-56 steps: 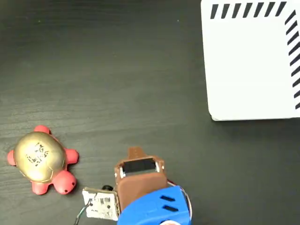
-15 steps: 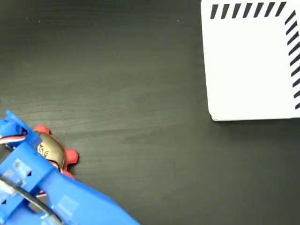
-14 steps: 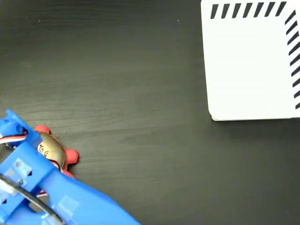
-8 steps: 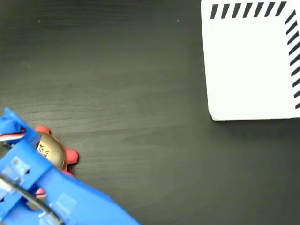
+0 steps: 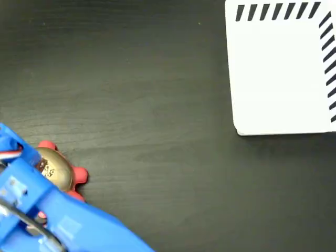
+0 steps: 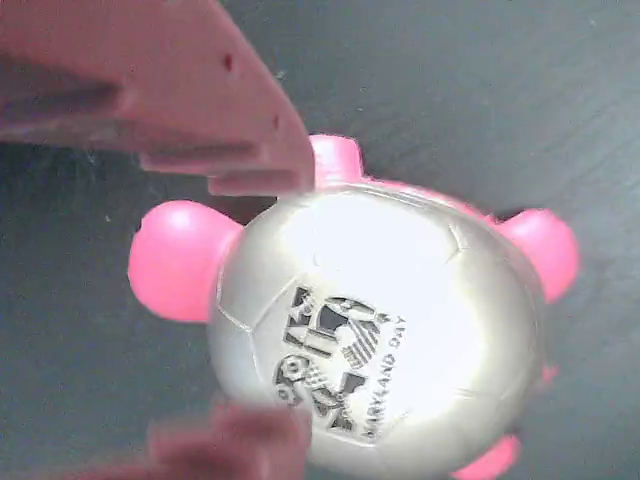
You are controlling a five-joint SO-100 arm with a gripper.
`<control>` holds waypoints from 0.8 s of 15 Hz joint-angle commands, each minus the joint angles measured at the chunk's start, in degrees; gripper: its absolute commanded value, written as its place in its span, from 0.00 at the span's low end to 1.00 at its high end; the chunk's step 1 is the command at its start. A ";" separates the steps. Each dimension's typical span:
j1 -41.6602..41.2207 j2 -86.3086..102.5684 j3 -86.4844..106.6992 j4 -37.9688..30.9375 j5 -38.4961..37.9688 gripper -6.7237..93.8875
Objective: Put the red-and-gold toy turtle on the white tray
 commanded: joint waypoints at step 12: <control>1.49 -9.32 -4.31 0.79 5.36 0.54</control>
